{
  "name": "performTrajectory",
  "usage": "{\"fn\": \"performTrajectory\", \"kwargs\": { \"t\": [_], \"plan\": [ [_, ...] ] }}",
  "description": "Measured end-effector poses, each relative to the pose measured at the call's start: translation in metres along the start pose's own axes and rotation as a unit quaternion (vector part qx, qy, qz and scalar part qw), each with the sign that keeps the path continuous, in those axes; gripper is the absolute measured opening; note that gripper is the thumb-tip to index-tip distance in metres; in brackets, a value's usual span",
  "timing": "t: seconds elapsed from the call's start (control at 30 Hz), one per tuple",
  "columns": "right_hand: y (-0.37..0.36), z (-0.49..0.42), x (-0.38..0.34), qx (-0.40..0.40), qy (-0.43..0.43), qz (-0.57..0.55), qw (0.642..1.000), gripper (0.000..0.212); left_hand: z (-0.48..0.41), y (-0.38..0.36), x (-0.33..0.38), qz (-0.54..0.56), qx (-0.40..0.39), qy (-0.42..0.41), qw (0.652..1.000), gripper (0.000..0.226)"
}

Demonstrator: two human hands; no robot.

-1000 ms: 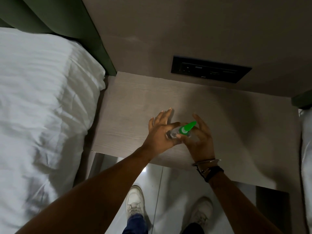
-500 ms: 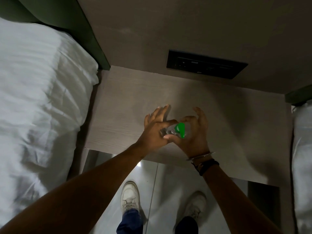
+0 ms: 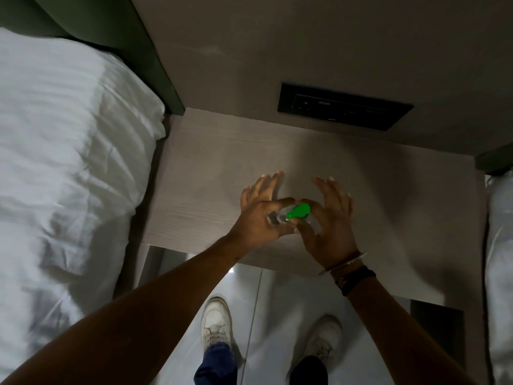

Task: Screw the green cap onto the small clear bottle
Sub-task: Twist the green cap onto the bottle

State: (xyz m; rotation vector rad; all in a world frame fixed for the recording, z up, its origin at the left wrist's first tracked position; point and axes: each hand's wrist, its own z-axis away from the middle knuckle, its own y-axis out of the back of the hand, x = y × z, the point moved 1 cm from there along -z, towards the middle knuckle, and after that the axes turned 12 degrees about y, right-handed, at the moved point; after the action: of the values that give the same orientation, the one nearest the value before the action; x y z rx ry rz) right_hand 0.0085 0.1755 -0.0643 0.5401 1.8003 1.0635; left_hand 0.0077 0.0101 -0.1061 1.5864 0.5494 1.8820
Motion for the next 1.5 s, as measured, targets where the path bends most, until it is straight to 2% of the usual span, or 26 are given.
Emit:
{"fn": "performTrajectory", "kwargs": {
  "t": [0.03, 0.1, 0.17, 0.23, 0.33, 0.4, 0.47, 0.5, 0.57, 0.63, 0.73, 0.83, 0.93, 1.0, 1.1, 1.2, 1.27, 1.33, 1.43, 1.5],
  "plan": [
    [-0.001, 0.0, 0.0, 0.014, -0.012, 0.008, 1.0, 0.031, 0.001, 0.0, 0.0, -0.002, 0.003, -0.001, 1.0, 0.036],
    [-0.003, -0.003, -0.001, 0.029, -0.038, 0.027, 0.998, 0.044, 0.001, -0.001, 0.0, 0.0, 0.011, 0.003, 1.0, 0.034],
    [-0.005, -0.003, -0.001, 0.0, -0.039, 0.028, 0.999, 0.057, 0.001, 0.0, 0.0, 0.001, 0.014, 0.009, 1.0, 0.036],
    [-0.005, 0.0, -0.001, -0.025, -0.01, 0.015, 1.0, 0.051, 0.0, 0.0, 0.0, 0.0, 0.007, 0.009, 1.0, 0.04],
    [-0.004, -0.001, 0.0, -0.005, -0.005, 0.026, 1.0, 0.036, 0.0, 0.0, -0.001, -0.004, -0.004, 0.009, 1.0, 0.043],
    [-0.004, -0.004, -0.001, 0.012, -0.035, 0.057, 0.998, 0.047, -0.001, -0.001, -0.002, -0.006, -0.005, 0.009, 1.0, 0.041],
    [-0.005, -0.006, -0.001, -0.005, -0.041, 0.064, 0.997, 0.063, -0.001, -0.001, -0.001, -0.006, -0.005, 0.007, 1.0, 0.042],
    [-0.005, -0.005, -0.001, -0.018, -0.036, 0.051, 0.998, 0.065, -0.001, -0.001, -0.001, -0.003, -0.004, 0.007, 1.0, 0.042],
    [-0.005, -0.003, 0.0, -0.025, -0.01, 0.015, 1.0, 0.047, -0.001, -0.001, -0.001, 0.005, -0.008, 0.008, 1.0, 0.043],
    [-0.006, -0.001, -0.001, 0.007, -0.009, -0.006, 1.0, 0.035, 0.0, 0.0, -0.001, -0.003, -0.012, 0.007, 1.0, 0.044],
    [-0.007, -0.004, -0.004, 0.061, -0.071, 0.017, 0.995, 0.051, 0.0, -0.001, 0.0, -0.014, -0.009, 0.009, 1.0, 0.038],
    [-0.008, -0.003, -0.003, 0.048, -0.088, 0.006, 0.995, 0.063, -0.001, -0.002, 0.001, -0.027, 0.001, 0.021, 0.999, 0.039],
    [-0.008, 0.001, -0.001, 0.047, -0.041, -0.034, 0.997, 0.045, -0.003, -0.002, -0.002, -0.019, -0.018, -0.001, 1.0, 0.042],
    [-0.008, 0.003, -0.003, 0.064, -0.051, -0.014, 0.997, 0.043, -0.004, -0.002, -0.004, -0.016, -0.02, -0.009, 1.0, 0.044],
    [-0.006, -0.003, -0.005, 0.082, -0.108, 0.032, 0.99, 0.062, -0.002, -0.001, -0.001, -0.009, -0.011, -0.005, 1.0, 0.037],
    [-0.01, -0.002, -0.007, 0.059, -0.114, -0.029, 0.991, 0.075, -0.001, 0.0, 0.003, -0.007, 0.005, 0.013, 1.0, 0.034],
    [-0.011, 0.001, -0.003, 0.048, -0.076, -0.1, 0.991, 0.065, 0.001, 0.0, 0.005, -0.009, -0.007, 0.017, 1.0, 0.039],
    [-0.01, 0.004, 0.0, 0.058, -0.05, -0.107, 0.991, 0.048, 0.001, 0.001, 0.004, 0.0, -0.028, 0.011, 1.0, 0.041],
    [-0.008, 0.002, -0.003, 0.112, -0.1, -0.08, 0.985, 0.05, 0.002, 0.0, 0.005, 0.001, -0.025, 0.007, 1.0, 0.034],
    [-0.008, -0.001, -0.007, 0.1, -0.114, -0.069, 0.986, 0.058, 0.002, -0.002, 0.007, 0.002, -0.012, 0.015, 1.0, 0.035]
  ]
}}
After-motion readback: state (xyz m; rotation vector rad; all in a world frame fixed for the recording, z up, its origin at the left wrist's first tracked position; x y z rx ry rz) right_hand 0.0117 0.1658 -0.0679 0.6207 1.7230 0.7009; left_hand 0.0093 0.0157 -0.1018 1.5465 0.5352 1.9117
